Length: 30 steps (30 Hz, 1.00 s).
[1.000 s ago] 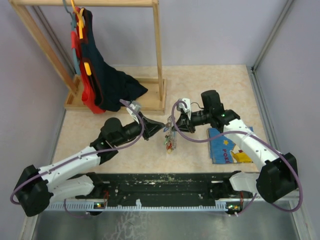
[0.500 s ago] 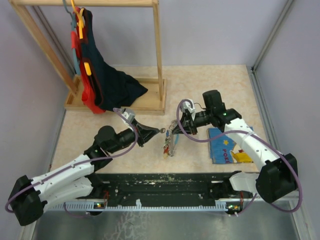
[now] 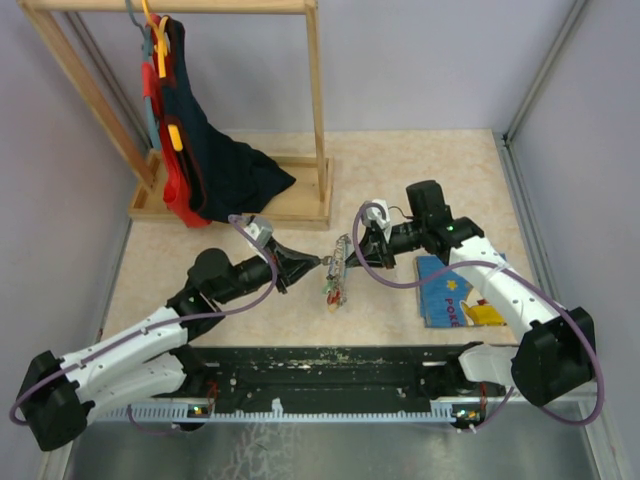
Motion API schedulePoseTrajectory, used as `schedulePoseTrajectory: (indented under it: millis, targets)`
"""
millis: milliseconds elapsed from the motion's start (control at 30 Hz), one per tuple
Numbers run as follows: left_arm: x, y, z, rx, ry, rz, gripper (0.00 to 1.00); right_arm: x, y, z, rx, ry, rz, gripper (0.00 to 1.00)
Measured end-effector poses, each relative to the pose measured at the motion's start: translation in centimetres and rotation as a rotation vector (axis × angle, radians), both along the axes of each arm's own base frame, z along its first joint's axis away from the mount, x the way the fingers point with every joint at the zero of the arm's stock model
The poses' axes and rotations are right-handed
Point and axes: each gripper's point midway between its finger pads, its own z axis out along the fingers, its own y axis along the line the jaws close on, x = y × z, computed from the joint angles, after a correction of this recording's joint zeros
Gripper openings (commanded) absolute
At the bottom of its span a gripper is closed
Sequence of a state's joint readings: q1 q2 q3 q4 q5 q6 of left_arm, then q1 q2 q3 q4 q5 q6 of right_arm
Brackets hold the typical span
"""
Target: Remove the keys from the keyring
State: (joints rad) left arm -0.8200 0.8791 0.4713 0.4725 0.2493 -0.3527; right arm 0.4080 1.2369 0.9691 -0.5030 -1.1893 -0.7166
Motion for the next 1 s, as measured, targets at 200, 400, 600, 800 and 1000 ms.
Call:
schedulePoseTrajectory:
  millis: [200, 400, 600, 800, 1000]
  targets:
    - [0.5, -0.9, 2.4, 0.006, -0.035, -0.026, 0.00, 0.0, -0.1, -0.2, -0.006, -0.013, 0.003, 0.22]
    - [0.4, -1.3, 2.0, 0.050, -0.020, -0.048, 0.00, -0.3, 0.0, -0.1, 0.000, 0.001, 0.012, 0.28]
    - [0.1, -1.4, 1.8, 0.072, -0.016, -0.071, 0.00, -0.8, 0.5, 0.6, 0.038, 0.030, 0.039, 0.30]
    - [-0.2, -1.6, 1.5, 0.079, -0.005, -0.090, 0.00, -1.8, 1.4, -0.1, 0.038, 0.068, 0.062, 0.31]
    - [-0.1, -1.9, 1.4, 0.072, -0.001, -0.099, 0.00, -1.5, 1.6, -0.2, 0.031, 0.057, 0.046, 0.30]
